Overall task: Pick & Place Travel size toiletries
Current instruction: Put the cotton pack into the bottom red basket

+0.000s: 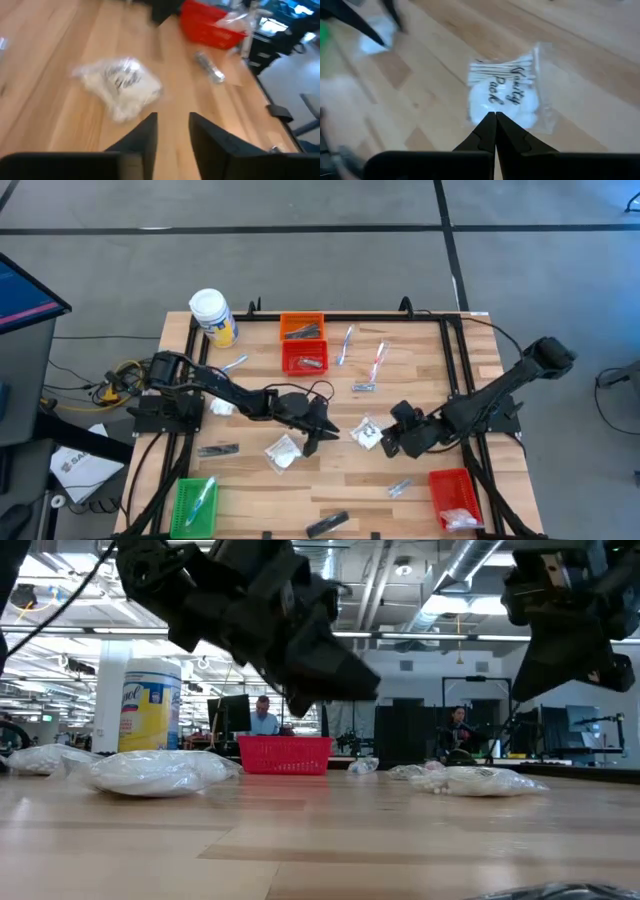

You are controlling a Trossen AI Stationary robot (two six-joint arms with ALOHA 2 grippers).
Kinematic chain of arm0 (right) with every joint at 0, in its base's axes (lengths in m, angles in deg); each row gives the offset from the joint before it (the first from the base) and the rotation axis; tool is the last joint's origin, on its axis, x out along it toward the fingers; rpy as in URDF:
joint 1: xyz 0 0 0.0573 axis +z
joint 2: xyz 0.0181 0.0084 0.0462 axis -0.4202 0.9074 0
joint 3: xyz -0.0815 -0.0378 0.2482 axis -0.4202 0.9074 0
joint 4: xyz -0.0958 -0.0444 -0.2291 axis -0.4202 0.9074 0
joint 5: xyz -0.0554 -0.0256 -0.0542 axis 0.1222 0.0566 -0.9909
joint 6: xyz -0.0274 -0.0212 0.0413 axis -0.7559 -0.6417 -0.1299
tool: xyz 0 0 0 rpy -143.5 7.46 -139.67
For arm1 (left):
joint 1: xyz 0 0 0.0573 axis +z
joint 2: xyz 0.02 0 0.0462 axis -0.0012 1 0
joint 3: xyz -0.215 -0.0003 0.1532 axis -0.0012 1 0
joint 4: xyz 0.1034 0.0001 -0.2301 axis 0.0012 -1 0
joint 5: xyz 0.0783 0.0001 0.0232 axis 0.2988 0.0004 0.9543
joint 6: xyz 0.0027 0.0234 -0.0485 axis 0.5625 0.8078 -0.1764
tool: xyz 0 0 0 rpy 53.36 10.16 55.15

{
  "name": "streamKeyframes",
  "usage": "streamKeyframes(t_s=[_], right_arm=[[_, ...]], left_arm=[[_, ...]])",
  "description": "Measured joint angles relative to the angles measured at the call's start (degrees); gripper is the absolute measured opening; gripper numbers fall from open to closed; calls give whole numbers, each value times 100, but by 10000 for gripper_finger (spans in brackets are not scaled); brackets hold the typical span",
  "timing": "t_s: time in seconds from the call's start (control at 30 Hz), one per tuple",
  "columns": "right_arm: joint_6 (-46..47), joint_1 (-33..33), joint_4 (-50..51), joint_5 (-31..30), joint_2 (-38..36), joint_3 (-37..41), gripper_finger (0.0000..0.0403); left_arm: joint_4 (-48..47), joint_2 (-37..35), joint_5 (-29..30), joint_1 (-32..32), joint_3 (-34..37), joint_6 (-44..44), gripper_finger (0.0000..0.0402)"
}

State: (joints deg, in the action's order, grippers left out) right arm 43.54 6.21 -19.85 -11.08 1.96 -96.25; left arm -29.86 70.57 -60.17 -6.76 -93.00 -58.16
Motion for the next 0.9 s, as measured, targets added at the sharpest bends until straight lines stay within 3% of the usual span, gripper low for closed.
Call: streamKeyframes(t_s=[0.3,0.6,0.9], right_arm=[[-329,-1,-614,170,7,141,30],[-162,43,-523,410,146,141,95],[834,76,792,545,144,141,112]], left_arm=[[160,613,-233,292,-261,-831,192],[13,1476,-582,281,-987,-1124,199],[-732,1128,245,281,-998,-687,199]])
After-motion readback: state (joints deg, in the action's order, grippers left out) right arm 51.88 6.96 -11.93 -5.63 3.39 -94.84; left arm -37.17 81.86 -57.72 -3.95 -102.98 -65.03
